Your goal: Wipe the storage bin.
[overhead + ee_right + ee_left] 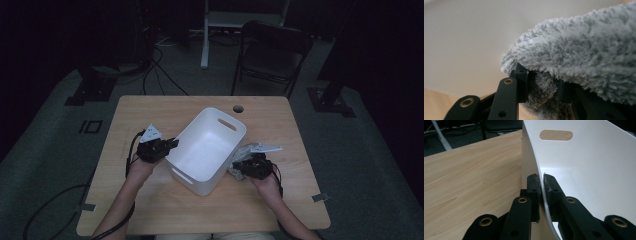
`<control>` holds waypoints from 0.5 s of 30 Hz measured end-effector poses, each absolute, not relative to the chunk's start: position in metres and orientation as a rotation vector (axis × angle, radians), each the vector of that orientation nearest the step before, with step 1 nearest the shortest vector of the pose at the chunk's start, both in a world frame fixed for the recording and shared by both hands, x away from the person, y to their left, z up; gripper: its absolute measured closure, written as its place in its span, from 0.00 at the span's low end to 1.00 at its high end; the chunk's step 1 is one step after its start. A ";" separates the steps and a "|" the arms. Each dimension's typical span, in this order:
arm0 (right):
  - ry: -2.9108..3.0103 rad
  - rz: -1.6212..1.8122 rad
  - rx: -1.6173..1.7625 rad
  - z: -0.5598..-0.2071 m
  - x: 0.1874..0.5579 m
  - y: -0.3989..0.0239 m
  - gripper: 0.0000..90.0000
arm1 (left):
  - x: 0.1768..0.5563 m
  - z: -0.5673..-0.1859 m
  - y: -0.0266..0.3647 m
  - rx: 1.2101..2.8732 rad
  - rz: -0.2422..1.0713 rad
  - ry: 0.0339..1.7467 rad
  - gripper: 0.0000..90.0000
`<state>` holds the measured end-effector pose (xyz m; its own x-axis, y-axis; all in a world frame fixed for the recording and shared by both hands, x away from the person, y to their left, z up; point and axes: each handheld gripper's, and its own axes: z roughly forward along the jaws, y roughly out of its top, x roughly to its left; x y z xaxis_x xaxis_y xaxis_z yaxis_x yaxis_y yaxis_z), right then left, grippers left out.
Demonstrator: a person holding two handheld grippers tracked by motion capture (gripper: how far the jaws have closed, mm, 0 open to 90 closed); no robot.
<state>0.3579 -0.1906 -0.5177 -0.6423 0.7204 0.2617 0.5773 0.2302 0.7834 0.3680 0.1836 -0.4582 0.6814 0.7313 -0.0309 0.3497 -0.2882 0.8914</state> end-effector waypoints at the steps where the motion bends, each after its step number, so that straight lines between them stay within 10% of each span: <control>1: 2.346 1.365 1.266 -0.524 0.361 -0.191 0.75 | 0.368 -0.458 0.183 1.896 0.483 0.845 0.93; 15: 2.356 1.446 1.179 -0.497 0.342 -0.185 0.75 | 0.367 -0.458 0.181 1.884 0.513 0.892 0.94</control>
